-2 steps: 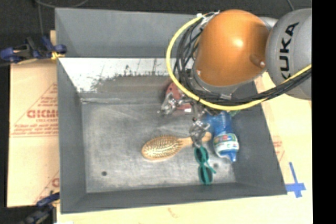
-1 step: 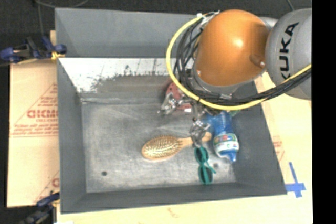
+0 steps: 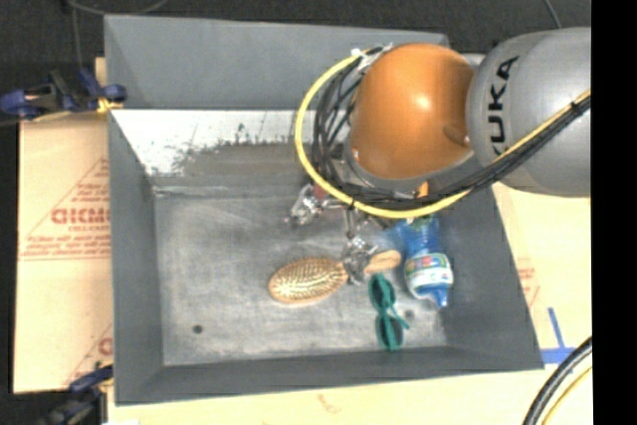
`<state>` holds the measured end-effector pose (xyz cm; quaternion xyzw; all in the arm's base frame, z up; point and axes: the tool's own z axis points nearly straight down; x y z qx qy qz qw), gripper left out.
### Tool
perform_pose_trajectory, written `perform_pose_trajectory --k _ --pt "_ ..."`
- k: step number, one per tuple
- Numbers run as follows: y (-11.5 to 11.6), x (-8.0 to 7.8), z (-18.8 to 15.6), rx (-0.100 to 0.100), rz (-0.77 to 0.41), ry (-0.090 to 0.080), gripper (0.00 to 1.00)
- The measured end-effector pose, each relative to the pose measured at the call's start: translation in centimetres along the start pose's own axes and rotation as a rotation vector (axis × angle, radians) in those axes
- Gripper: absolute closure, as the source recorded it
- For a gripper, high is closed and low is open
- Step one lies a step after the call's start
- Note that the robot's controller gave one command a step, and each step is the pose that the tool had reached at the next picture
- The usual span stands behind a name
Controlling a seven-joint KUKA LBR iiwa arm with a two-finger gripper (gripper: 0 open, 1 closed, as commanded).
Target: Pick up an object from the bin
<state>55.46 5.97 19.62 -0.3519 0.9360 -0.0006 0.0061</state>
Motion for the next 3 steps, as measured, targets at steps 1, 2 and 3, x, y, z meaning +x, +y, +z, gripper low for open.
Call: perform_pose_trajectory --k 1,2,3 --pt "-1.2 -4.8 4.2 -0.002 -0.121 0.006 0.00" --pt "-1.2 -0.2 9.4 -0.004 -0.219 0.002 0.00" --pt "-3.5 1.2 11.8 -0.006 -0.219 0.009 1.00"
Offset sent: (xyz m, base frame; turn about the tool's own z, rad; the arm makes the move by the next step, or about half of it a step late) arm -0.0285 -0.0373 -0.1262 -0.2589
